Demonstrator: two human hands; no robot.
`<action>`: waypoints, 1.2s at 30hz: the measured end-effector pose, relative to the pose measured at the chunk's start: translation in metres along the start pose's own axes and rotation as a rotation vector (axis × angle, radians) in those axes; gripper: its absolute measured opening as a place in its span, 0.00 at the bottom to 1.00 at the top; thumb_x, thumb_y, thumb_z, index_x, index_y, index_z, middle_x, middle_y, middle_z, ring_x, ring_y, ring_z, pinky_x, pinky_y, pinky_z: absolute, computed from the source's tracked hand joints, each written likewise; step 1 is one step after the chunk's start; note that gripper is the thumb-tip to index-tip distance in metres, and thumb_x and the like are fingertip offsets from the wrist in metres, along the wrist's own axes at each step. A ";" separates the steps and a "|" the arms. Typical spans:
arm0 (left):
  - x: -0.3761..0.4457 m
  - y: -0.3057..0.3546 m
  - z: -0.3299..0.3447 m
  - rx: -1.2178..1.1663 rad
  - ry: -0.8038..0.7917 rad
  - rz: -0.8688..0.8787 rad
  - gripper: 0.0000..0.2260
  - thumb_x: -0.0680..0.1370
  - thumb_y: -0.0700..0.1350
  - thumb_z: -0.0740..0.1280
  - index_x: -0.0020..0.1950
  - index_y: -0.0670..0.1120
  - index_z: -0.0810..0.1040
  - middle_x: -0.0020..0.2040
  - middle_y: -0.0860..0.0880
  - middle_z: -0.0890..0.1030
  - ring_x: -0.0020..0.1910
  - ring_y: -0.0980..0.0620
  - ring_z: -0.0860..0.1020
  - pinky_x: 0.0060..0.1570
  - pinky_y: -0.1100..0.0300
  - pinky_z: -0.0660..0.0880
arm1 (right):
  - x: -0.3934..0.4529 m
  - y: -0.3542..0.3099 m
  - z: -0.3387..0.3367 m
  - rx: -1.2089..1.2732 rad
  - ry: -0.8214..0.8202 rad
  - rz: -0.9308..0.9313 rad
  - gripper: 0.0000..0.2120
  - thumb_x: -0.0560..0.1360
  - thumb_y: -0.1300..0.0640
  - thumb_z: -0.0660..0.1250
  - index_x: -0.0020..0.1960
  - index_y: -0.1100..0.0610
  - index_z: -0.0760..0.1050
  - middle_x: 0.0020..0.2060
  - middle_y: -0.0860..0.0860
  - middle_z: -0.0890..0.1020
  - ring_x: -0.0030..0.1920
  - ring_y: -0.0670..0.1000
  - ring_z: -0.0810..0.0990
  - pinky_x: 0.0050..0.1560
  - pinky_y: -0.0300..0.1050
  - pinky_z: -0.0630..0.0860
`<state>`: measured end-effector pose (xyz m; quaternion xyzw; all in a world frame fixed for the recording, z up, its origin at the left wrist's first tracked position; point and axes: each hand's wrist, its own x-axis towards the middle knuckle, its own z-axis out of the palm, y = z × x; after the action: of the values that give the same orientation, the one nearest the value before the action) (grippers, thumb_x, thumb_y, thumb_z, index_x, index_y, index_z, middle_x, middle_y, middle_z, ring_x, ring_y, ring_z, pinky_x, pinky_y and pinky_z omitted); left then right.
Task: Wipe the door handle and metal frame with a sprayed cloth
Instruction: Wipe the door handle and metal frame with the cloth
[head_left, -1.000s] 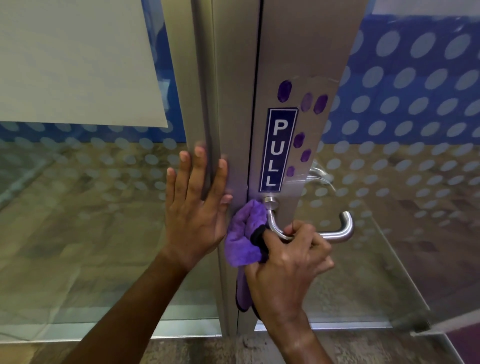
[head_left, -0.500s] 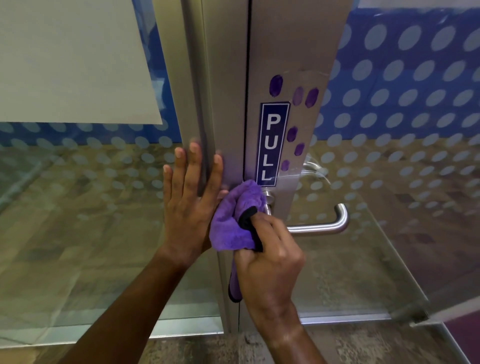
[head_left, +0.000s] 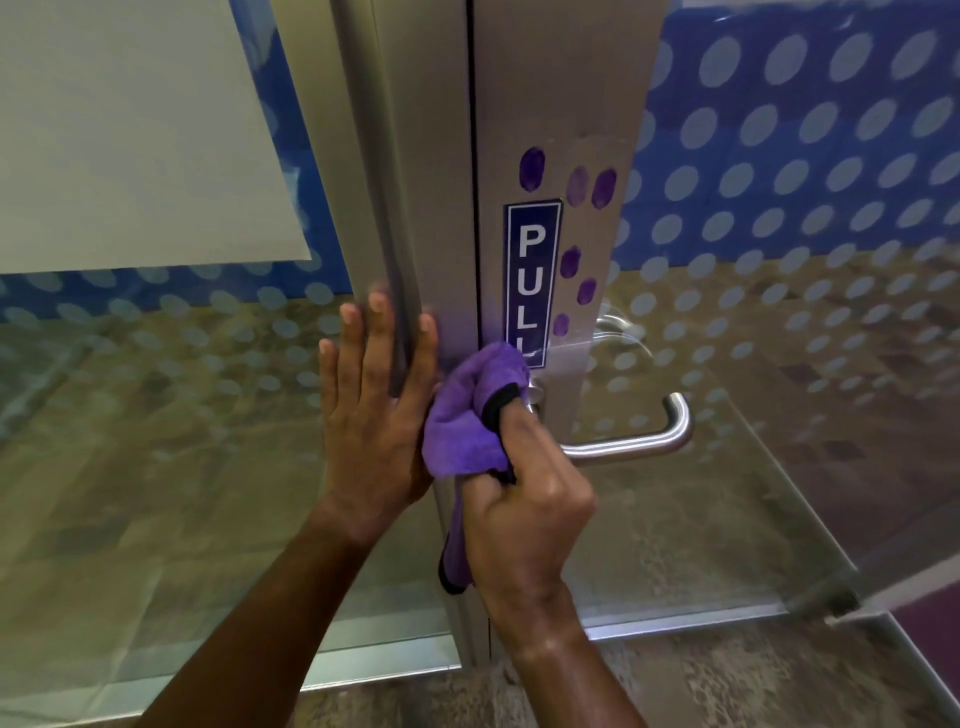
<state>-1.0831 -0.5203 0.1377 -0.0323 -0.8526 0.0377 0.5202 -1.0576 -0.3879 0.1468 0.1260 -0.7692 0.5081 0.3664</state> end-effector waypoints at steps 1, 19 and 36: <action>0.000 0.000 0.000 -0.008 0.004 -0.004 0.37 0.80 0.53 0.65 0.81 0.47 0.48 0.81 0.46 0.38 0.81 0.44 0.39 0.79 0.46 0.40 | -0.003 0.002 0.000 -0.026 -0.009 0.008 0.14 0.69 0.67 0.70 0.54 0.61 0.83 0.42 0.52 0.86 0.41 0.51 0.83 0.42 0.41 0.79; 0.003 -0.001 0.000 -0.026 0.016 -0.008 0.26 0.85 0.51 0.55 0.80 0.47 0.49 0.81 0.48 0.36 0.81 0.46 0.38 0.79 0.48 0.39 | -0.025 0.007 0.005 -0.035 0.023 0.238 0.13 0.67 0.69 0.76 0.49 0.57 0.85 0.39 0.50 0.85 0.37 0.50 0.82 0.39 0.34 0.72; 0.004 0.001 -0.001 -0.018 0.015 -0.009 0.26 0.85 0.50 0.55 0.80 0.48 0.48 0.81 0.49 0.36 0.80 0.47 0.37 0.79 0.48 0.39 | -0.038 0.018 0.000 -0.060 0.024 0.315 0.10 0.68 0.56 0.70 0.47 0.57 0.86 0.31 0.52 0.82 0.29 0.54 0.79 0.32 0.36 0.65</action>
<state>-1.0836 -0.5188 0.1417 -0.0337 -0.8490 0.0274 0.5266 -1.0412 -0.3865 0.1079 -0.0132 -0.7898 0.5375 0.2952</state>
